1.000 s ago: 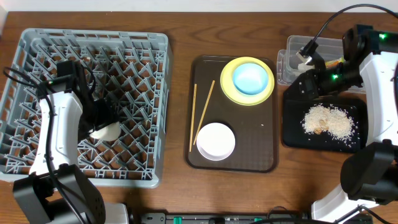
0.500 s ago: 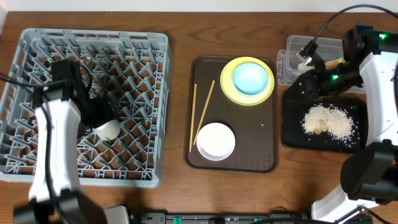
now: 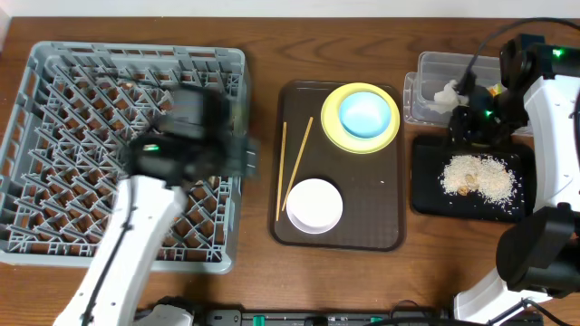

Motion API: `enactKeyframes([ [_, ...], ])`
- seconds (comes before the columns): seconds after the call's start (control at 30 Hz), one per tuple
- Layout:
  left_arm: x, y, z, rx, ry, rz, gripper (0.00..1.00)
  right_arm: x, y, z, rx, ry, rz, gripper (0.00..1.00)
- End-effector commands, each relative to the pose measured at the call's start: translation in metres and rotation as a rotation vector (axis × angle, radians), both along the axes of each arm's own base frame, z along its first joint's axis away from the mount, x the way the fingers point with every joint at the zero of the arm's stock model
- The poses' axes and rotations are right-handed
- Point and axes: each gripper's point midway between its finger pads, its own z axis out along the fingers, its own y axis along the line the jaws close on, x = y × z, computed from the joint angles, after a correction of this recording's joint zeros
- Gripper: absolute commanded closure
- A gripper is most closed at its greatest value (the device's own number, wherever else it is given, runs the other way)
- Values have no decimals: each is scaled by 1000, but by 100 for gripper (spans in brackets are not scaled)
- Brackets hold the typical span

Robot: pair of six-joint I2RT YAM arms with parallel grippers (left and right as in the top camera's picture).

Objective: Sort waste into correct bins and load items into the dishwasher
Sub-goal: 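Reach the left gripper to the pink bowl on the tray and grasp its rim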

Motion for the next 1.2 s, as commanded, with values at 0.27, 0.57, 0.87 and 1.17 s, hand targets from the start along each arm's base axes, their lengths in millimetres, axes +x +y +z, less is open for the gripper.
enactKeyframes([
  [0.27,-53,-140,-68,70,126,-448,11,-2,-21,-5,-127,41,-96,1],
  [0.57,-89,-172,-142,175,290,-523,20,-2,-21,-5,-127,43,-106,1],
  [0.87,-94,-175,-164,206,326,-539,78,-2,-21,-5,-127,43,-106,1],
  [1.17,-78,-181,-103,143,211,-582,94,-2,-21,-5,-127,44,-106,1],
])
